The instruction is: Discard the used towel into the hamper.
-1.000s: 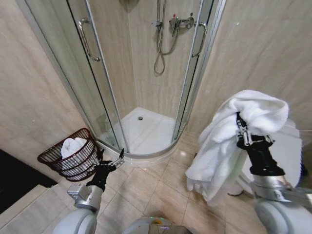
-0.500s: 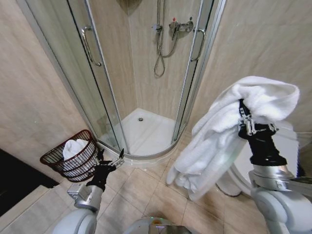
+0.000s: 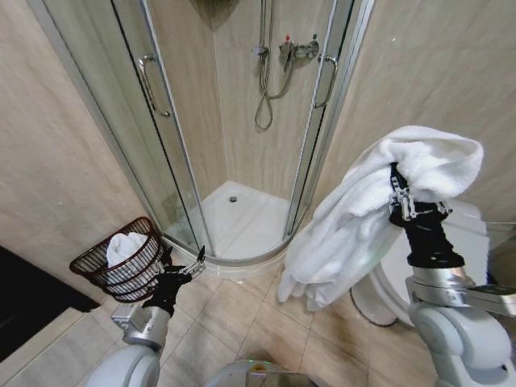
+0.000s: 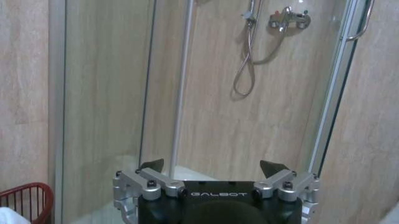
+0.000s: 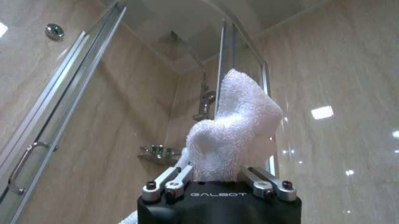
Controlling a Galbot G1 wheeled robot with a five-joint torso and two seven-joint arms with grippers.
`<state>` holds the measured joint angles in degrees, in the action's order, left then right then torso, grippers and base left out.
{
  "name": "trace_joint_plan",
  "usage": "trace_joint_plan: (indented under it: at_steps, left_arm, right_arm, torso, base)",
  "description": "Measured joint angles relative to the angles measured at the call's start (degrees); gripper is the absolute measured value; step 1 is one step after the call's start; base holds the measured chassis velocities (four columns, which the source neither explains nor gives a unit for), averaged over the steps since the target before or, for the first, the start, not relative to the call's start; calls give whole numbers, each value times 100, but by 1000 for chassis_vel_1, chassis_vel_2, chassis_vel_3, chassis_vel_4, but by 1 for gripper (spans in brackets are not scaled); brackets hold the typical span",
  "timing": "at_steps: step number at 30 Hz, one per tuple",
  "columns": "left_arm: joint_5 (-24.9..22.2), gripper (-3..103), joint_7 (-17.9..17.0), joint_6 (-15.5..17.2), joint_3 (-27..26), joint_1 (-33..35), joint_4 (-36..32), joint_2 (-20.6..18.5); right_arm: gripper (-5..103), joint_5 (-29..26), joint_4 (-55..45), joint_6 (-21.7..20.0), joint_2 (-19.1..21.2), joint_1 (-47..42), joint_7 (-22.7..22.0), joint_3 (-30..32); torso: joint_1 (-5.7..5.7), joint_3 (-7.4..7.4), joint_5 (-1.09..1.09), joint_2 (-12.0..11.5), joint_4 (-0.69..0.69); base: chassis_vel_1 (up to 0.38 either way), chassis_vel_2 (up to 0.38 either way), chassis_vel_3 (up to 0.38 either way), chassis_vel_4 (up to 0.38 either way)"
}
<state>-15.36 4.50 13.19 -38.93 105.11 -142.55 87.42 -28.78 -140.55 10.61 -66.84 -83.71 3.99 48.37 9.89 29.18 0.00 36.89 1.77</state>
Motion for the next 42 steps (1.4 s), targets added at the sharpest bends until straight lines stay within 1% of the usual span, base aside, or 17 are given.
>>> trace_joint_plan:
  at_steps: [6,16,20,25,27,35,37,42]
  left_arm:
    - [0,100,0,0,0,0,0,0]
    - [0,100,0,0,0,0,0,0]
    - [0,100,0,0,0,0,0,0]
    - [0,100,0,0,0,0,0,0]
    - [0,100,0,0,0,0,0,0]
    - [0,100,0,0,0,0,0,0]
    - [0,100,0,0,0,0,0,0]
    - [0,100,0,0,0,0,0,0]
  right_arm:
    - [18,-51,-67,2,30,-9,-3,27]
    - [18,-57,-170,3,-24,-63,17,38]
    - [18,-140,-260,71,7,-124,19,96]
    - [18,-147,-267,87,9,-145,24,94]
    - [18,-148,-269,103,9,-167,30,99]
    - [18,-184,-274,198,-28,-307,31,234]
    - [18,-269,-274,212,2,-284,28,323]
    - [18,-294,-275,223,16,-290,27,366]
  torso:
    - [72,105,-1,176,0]
    - [168,229,0,397,0]
    - [227,308,-1,534,0]
    - [261,352,0,613,0]
    - [295,392,0,686,0]
    - [373,490,0,865,0]
    - [412,545,0,957,0]
    - [458,597,-1,1057,1]
  base:
    - [0,0,0,0]
    - [0,0,0,0]
    - [0,0,0,0]
    - [0,0,0,0]
    - [0,0,0,0]
    - [0,0,0,0]
    - [0,0,0,0]
    - [0,0,0,0]
